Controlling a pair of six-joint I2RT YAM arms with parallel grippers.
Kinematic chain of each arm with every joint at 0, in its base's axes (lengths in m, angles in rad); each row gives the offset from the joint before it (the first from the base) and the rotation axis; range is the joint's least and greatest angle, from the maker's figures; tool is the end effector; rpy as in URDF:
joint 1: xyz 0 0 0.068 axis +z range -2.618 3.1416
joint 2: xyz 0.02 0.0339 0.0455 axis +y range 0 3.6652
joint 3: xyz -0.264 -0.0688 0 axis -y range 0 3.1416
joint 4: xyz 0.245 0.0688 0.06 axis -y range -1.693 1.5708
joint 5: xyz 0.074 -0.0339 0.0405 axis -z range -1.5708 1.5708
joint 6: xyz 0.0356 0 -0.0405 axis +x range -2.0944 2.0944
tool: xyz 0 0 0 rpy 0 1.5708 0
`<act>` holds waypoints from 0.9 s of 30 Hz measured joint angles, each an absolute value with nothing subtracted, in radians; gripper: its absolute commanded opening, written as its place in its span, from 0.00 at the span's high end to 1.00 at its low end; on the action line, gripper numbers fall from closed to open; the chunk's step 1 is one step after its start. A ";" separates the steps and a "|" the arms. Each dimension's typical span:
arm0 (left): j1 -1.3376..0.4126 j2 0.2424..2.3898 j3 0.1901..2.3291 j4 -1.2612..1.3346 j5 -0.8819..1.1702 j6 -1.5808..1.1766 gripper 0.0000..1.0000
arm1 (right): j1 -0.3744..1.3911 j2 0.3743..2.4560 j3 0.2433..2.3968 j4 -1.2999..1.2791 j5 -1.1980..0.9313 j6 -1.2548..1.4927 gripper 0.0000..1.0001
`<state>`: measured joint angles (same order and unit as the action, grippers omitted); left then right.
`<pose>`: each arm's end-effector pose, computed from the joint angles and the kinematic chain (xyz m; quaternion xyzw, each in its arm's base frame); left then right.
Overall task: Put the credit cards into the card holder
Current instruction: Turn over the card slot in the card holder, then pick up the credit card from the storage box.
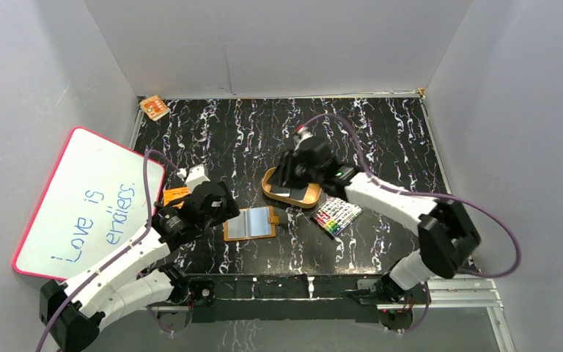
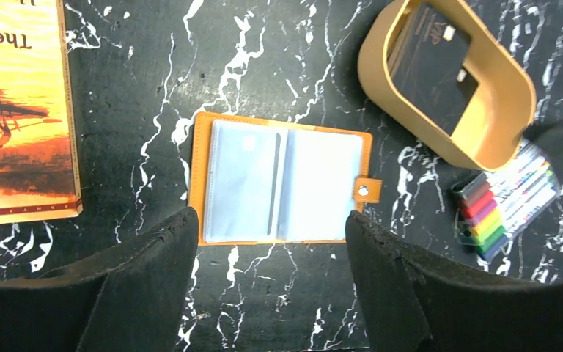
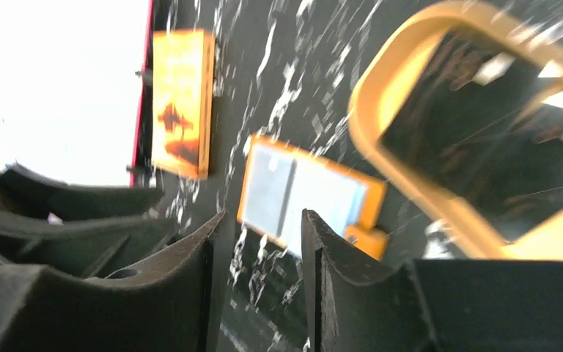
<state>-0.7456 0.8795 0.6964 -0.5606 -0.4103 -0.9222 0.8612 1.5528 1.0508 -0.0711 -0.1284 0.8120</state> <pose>0.1434 -0.1130 0.2591 -0.1606 0.8858 -0.1660 0.4025 0.2251 0.2690 0.2529 -0.0522 0.8753 0.3922 0.2780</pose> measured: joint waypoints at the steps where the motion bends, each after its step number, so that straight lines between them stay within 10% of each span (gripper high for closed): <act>1: -0.746 0.866 0.696 -0.554 -0.410 -0.920 0.27 | 0.816 1.512 1.045 -0.073 -0.125 0.804 0.47; 11: -0.746 0.836 0.645 -0.546 -0.400 -0.933 0.27 | 0.627 1.581 1.038 -0.107 -0.116 0.765 0.36; 27: -0.746 0.836 0.625 -0.554 -0.381 -0.951 0.27 | 0.584 1.725 1.000 -0.026 -0.191 0.833 0.46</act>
<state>-0.7456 0.8360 0.6247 -0.5537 -0.3813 -0.9512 0.5842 1.7248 1.0000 -0.0261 -0.1905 0.8330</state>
